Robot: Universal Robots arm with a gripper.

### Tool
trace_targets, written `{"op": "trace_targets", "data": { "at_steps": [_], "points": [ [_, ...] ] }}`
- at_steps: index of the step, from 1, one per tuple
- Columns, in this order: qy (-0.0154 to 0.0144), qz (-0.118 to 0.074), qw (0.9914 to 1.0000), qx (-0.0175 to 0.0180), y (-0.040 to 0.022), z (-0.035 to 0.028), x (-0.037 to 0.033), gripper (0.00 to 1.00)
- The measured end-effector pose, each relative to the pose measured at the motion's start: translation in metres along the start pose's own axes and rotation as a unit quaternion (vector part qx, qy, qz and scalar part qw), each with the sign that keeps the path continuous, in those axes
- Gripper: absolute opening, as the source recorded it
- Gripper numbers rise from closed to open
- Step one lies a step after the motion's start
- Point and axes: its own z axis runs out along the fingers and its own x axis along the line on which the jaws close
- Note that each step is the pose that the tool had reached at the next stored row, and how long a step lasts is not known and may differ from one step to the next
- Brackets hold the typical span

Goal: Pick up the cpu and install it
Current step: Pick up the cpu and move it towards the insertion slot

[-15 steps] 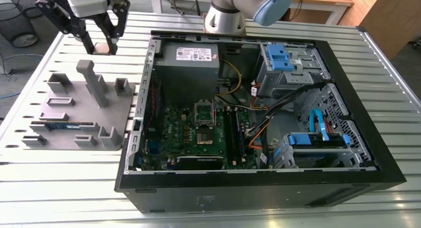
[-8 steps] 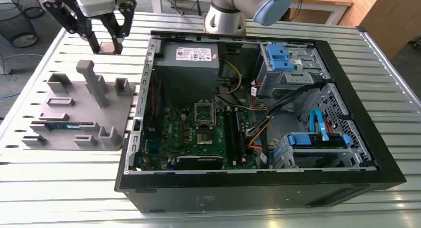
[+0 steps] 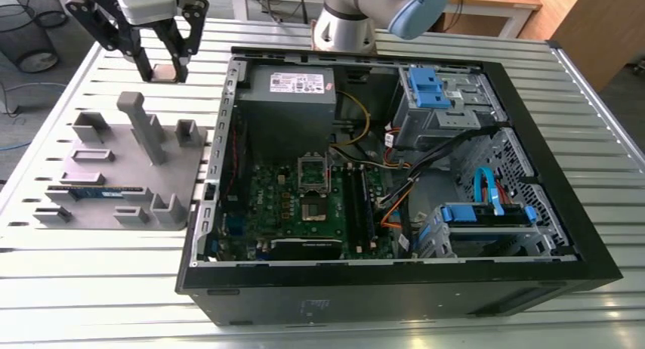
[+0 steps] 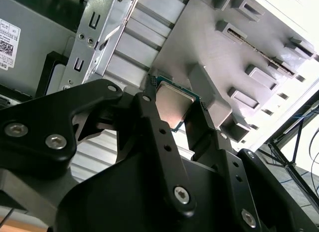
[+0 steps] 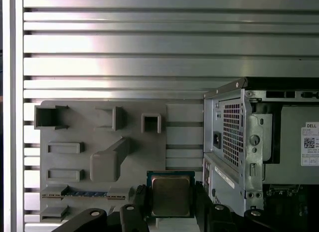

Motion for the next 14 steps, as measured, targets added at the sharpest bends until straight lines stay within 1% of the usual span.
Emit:
{"op": "trace_targets", "data": {
  "at_steps": [4,7,10,14],
  "points": [
    [0.0000,0.000,1.00000,0.0000,0.0000,-0.0002,-0.0003,0.47],
    [0.0000,0.000,1.00000,0.0000,0.0001,0.0000,-0.0029,0.47],
    [0.0000,0.000,1.00000,0.0000,0.0003,0.0002,-0.0092,0.47],
    [0.0001,0.000,1.00000,0.0000,0.0009,0.0005,-0.0210,0.47]
  ]
}}
